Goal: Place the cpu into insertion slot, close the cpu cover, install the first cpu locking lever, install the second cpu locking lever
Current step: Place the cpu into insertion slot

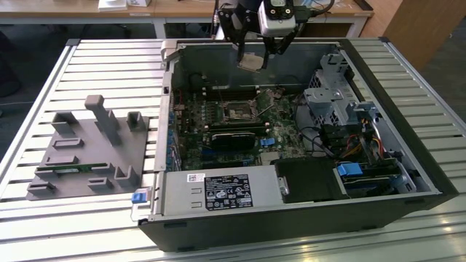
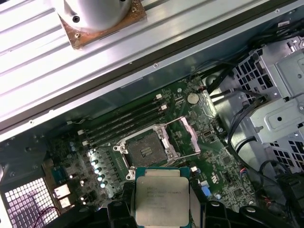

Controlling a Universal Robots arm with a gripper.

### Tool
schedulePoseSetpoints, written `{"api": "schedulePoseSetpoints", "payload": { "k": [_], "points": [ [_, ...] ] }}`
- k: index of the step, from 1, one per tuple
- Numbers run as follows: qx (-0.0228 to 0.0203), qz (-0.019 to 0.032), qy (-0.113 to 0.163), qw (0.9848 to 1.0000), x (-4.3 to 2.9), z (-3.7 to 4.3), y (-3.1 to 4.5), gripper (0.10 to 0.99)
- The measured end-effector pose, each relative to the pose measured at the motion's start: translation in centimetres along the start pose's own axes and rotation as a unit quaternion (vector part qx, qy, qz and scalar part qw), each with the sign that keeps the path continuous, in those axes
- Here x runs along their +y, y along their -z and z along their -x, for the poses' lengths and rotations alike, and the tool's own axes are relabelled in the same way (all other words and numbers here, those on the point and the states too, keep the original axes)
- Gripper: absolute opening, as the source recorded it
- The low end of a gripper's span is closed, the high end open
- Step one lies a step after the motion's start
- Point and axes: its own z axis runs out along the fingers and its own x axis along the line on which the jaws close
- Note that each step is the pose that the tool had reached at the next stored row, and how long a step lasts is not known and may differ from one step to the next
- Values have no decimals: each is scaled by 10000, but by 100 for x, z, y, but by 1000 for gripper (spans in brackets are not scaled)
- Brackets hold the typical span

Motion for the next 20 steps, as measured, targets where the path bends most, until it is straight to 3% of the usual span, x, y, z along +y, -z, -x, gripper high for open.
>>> {"api": "schedulePoseSetpoints", "payload": {
  "k": [8,20],
  "points": [
    [-9,2,-100,9999,0,0,0,541],
    [-43,9,-482,9988,0,-2,-2,541]
  ]
}}
